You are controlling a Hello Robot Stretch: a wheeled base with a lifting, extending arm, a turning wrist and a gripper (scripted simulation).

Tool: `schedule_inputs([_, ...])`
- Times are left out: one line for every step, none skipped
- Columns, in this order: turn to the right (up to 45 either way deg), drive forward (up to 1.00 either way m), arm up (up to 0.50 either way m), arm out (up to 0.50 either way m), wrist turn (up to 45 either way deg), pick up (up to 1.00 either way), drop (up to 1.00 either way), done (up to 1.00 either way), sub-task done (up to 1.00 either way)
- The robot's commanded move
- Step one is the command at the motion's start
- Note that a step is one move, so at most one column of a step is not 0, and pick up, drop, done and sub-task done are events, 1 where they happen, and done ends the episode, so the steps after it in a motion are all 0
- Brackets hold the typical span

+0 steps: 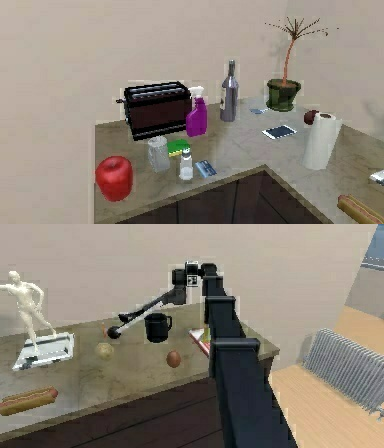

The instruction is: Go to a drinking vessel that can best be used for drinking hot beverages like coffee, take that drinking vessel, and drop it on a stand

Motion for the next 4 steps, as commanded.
schedule_inputs([0.0,0.0,0.0,0.0,45.0,0.0,0.0,0.0,0.0])
schedule_inputs([0.0,0.0,0.0,0.0,6.0,0.0,0.0,0.0,0.0])
schedule_inputs([0.0,0.0,-0.16,0.0,0.0,0.0,0.0,0.0,0.0])
schedule_inputs([0.0,0.0,0.0,0.0,0.0,1.0,0.0,0.0,0.0])
